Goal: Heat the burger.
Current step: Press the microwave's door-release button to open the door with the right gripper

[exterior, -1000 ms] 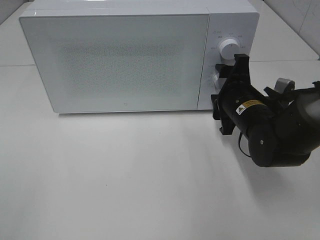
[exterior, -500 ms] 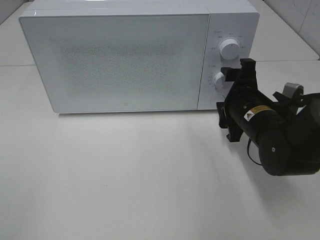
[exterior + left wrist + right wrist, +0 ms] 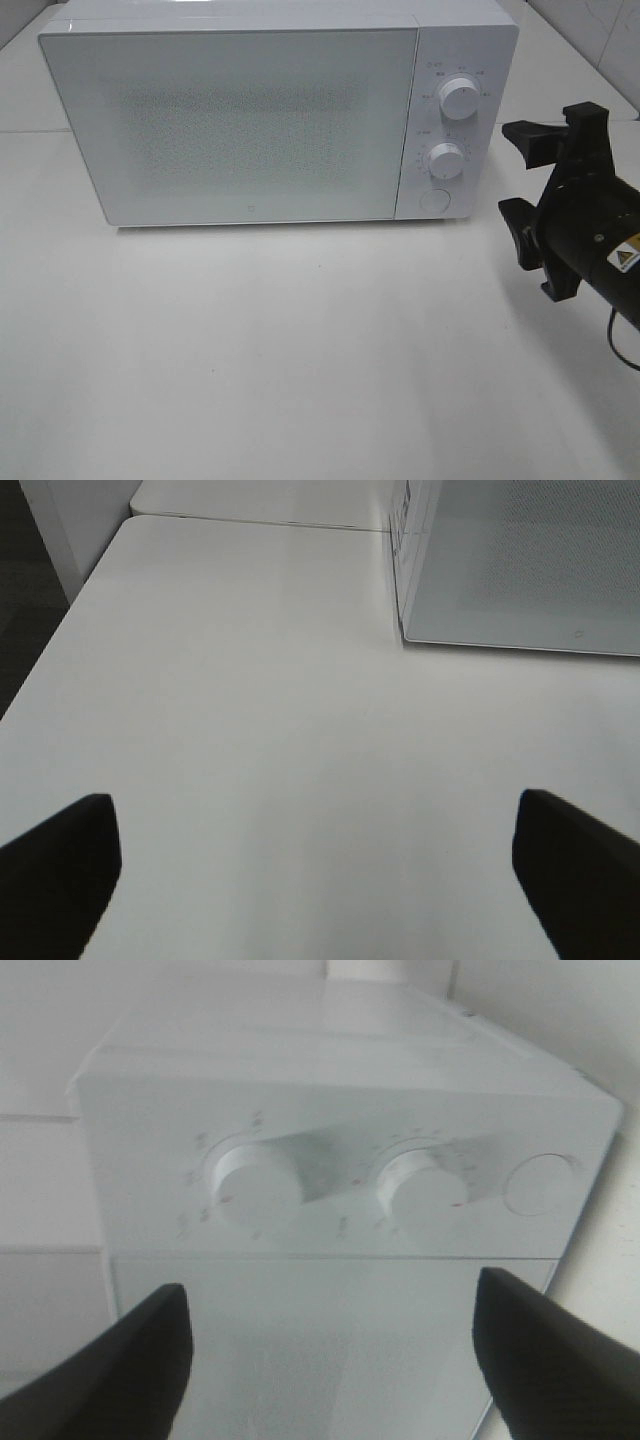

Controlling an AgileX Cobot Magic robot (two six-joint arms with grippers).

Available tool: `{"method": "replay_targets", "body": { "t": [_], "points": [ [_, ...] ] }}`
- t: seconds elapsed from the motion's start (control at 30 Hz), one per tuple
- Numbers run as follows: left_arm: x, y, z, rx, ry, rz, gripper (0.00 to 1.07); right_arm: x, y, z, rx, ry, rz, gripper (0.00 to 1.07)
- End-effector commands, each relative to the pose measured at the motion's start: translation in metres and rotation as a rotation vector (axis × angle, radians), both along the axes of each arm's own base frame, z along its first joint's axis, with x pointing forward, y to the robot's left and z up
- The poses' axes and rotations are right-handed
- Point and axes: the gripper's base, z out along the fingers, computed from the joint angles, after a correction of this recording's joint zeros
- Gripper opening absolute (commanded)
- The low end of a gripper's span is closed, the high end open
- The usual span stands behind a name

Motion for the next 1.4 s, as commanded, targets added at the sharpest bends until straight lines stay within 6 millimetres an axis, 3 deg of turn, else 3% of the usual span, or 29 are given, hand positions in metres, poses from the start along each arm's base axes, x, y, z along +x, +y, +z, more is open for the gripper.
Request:
{"method": "replay_targets", "body": {
  "t": [0.03, 0.07, 0.13, 0.2, 0.33, 0.4, 0.5, 0.57, 0.6, 0.63, 0.77, 0.9, 0.93, 1.07, 1.23, 1.4],
  "points": [
    [-0.001, 0.0, 0.0, -0.002, -0.026, -0.002, 1.02, -0.01, 0.003, 0.019, -0.147, -0.156, 0.102, 0.76],
    [-0.001, 0.0, 0.0, -0.002, -0.026, -0.002, 1.02, -0.017, 0.004, 0.032, -0.265, -0.24, 0.153, 0.76],
    [-0.001, 0.0, 0.0, -0.002, -0.026, -0.002, 1.02, -0.02, 0.004, 0.038, -0.322, -0.263, 0.168, 0.76],
    [-0.001, 0.0, 0.0, -0.002, -0.026, -0.002, 1.02, -0.028, 0.001, 0.049, -0.484, -0.281, 0.2, 0.76],
    [-0.001, 0.0, 0.0, -0.002, -0.026, -0.002, 1.02, -0.037, -0.004, 0.052, -0.68, -0.241, 0.243, 0.76],
    [-0.001, 0.0, 0.0, -0.002, -0.026, -0.002, 1.02, -0.046, -0.007, 0.05, -0.953, -0.121, 0.38, 0.76],
    [-0.001, 0.0, 0.0, -0.002, -0.026, -0.002, 1.02, -0.048, -0.007, 0.05, -1.014, -0.079, 0.444, 0.76],
    [-0.001, 0.0, 0.0, -0.002, -0.026, -0.002, 1.02, -0.055, -0.002, 0.056, -1.176, -0.013, 0.662, 0.76],
    [-0.001, 0.0, 0.0, -0.002, -0.026, -0.002, 1.02, -0.055, -0.002, 0.056, -1.176, -0.013, 0.662, 0.76],
    [-0.001, 0.0, 0.0, -0.002, -0.026, -0.002, 1.02, -0.06, 0.002, 0.064, -1.28, 0.0, 0.833, 0.76],
    [-0.001, 0.0, 0.0, -0.002, -0.026, -0.002, 1.02, -0.064, 0.005, 0.078, -1.349, 0.051, 1.02, 0.76],
    [-0.001, 0.0, 0.0, -0.002, -0.026, -0.002, 1.02, -0.064, 0.003, 0.082, -1.322, 0.126, 1.013, 0.76],
    [-0.001, 0.0, 0.0, -0.002, -0.026, -0.002, 1.02, -0.061, -0.002, 0.084, -1.265, 0.212, 0.937, 0.77],
    [-0.001, 0.0, 0.0, -0.002, -0.026, -0.002, 1.02, -0.056, -0.017, 0.084, -1.329, 0.354, 0.859, 0.77],
    [-0.001, 0.0, 0.0, -0.002, -0.026, -0.002, 1.02, -0.048, -0.064, 0.087, -1.422, 0.624, 0.722, 0.76],
    [-0.001, 0.0, 0.0, -0.002, -0.026, -0.002, 1.02, -0.05, -0.084, 0.089, -1.304, 0.676, 0.636, 0.76]
  ]
}}
